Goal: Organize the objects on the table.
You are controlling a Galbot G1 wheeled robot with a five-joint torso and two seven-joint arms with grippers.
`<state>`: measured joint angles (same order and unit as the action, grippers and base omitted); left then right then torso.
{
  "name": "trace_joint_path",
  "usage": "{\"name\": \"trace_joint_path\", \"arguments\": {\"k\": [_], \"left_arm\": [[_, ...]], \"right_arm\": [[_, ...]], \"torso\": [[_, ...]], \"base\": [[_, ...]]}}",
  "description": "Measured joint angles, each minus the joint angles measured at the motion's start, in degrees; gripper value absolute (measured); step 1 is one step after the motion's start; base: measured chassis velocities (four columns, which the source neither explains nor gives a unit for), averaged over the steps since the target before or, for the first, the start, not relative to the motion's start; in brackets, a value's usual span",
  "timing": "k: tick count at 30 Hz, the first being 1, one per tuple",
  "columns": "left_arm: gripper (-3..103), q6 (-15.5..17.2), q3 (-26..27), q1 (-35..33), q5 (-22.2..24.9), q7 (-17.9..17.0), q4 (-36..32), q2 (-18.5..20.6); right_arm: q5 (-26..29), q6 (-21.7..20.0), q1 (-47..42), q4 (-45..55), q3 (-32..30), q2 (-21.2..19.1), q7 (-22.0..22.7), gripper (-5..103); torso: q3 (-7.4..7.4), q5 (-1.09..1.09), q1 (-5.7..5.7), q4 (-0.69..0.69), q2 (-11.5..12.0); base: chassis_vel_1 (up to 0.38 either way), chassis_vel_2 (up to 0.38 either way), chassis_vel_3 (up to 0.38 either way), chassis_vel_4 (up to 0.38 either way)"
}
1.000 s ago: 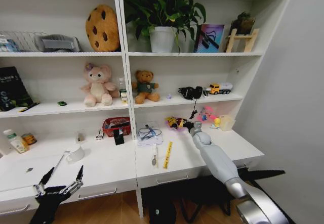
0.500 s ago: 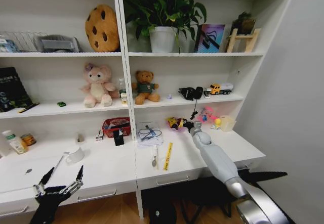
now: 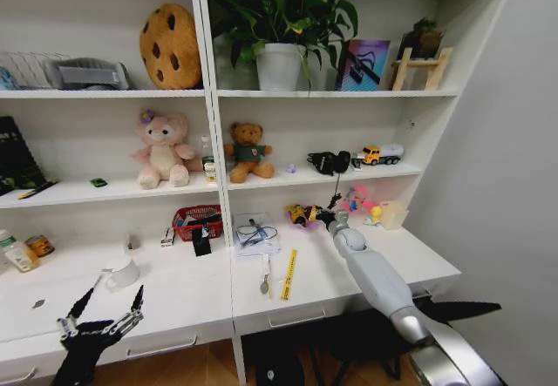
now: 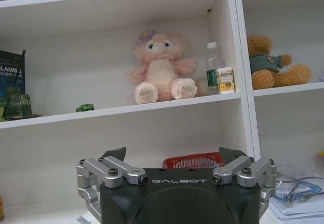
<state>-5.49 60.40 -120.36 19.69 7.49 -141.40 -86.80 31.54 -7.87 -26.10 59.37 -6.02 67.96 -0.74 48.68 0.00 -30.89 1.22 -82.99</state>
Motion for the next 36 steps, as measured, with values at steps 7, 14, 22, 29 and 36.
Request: {"name": "trace_joint_path", "arguments": {"k": [7, 14, 22, 29, 36], "left_arm": [[100, 0.00, 0.00, 0.00, 0.00, 0.00, 0.00, 0.00], [100, 0.00, 0.00, 0.00, 0.00, 0.00, 0.00, 0.00], [100, 0.00, 0.00, 0.00, 0.00, 0.00, 0.00, 0.00], [100, 0.00, 0.00, 0.00, 0.00, 0.00, 0.00, 0.00], [100, 0.00, 0.00, 0.00, 0.00, 0.00, 0.01, 0.00]], "right_arm": [[-0.10, 0.61, -0.72, 0.25, -0.03, 0.03, -0.16, 0], [-0.06, 1.37, -1.65, 0.29, 0.12, 1.07, -0.23, 5], [-0.23, 1.06, 0.28, -2.63, 0.61, 2.78, -0.49, 0], [-0.64, 0.97, -3.44, 2.90, -0.17, 0.45, 0.28, 15], [0.26, -0.78, -14.07, 18.93, -5.67, -6.52, 2.54, 37]], "torso": [[0.01, 0.00, -0.02, 0.00, 0.00], [0.02, 0.01, -0.04, 0.00, 0.02], [0.00, 0.01, 0.00, -0.01, 0.00], [0.01, 0.01, -0.02, 0.00, 0.00], [-0.01, -0.03, -0.02, -0.01, 0.00]], "base": [[-0.123, 0.130, 0.108, -0.108], [-0.033, 0.039, 0.038, -0.036], [0.000, 0.000, 0.000, 0.000], [0.000, 0.000, 0.000, 0.000], [0.000, 0.000, 0.000, 0.000]]}}
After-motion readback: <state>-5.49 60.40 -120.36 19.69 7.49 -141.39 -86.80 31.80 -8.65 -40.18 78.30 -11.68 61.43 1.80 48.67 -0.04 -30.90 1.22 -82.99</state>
